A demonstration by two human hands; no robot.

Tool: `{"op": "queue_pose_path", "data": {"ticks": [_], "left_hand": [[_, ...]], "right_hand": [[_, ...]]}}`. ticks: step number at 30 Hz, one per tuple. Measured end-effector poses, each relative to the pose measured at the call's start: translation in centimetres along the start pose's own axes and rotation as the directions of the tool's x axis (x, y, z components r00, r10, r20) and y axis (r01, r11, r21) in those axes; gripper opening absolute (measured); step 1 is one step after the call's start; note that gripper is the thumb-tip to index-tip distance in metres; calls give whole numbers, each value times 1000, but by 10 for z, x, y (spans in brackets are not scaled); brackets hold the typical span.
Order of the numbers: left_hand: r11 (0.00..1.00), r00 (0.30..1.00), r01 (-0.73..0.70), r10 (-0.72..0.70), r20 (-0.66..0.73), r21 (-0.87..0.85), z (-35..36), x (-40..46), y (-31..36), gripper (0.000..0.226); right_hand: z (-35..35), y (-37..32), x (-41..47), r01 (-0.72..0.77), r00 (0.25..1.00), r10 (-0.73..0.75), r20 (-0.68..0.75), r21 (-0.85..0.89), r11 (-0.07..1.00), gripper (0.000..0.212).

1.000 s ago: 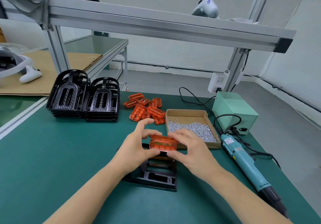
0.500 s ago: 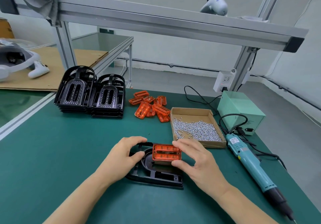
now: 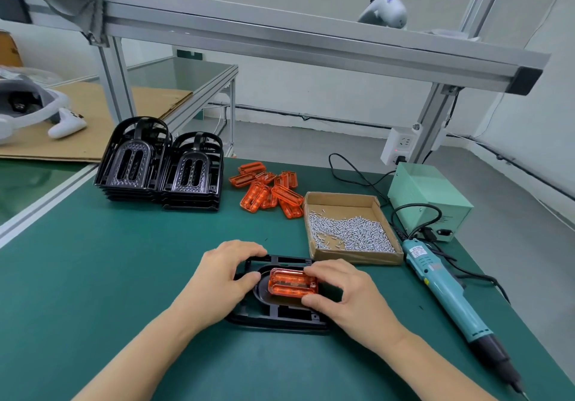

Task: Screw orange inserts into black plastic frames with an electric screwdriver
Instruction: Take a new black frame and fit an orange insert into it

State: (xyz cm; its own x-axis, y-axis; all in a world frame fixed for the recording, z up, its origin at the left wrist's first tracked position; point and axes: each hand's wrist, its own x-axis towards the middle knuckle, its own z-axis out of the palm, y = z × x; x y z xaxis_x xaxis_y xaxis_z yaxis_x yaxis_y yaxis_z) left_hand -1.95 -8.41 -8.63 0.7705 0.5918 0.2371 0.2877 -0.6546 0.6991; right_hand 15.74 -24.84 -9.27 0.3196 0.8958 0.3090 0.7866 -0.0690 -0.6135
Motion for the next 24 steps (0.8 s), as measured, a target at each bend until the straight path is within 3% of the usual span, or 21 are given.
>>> {"op": "queue_pose_path", "data": {"ticks": [4, 11, 15, 20, 24], "left_hand": [[992, 992, -103, 97, 86, 69, 3, 3, 10, 32], [981, 985, -108, 84, 151, 159, 11, 6, 9, 36], [975, 985, -114, 86, 146, 192, 15, 8, 9, 34], [973, 985, -126, 99, 142, 193, 16, 9, 10, 40], [985, 986, -106, 86, 144, 138, 12, 10, 11, 43]], "right_hand": [[-5, -1, 5, -13, 997, 16, 71, -44, 999, 41], [-12, 1, 8, -67, 984, 83, 159, -106, 992, 40], [-10, 1, 5, -172, 977, 169, 128, 14, 985, 31], [-15, -2, 18, -242, 948, 227, 224, 41, 969, 49], [-15, 0, 17, -255, 937, 234, 259, 52, 965, 49]]}}
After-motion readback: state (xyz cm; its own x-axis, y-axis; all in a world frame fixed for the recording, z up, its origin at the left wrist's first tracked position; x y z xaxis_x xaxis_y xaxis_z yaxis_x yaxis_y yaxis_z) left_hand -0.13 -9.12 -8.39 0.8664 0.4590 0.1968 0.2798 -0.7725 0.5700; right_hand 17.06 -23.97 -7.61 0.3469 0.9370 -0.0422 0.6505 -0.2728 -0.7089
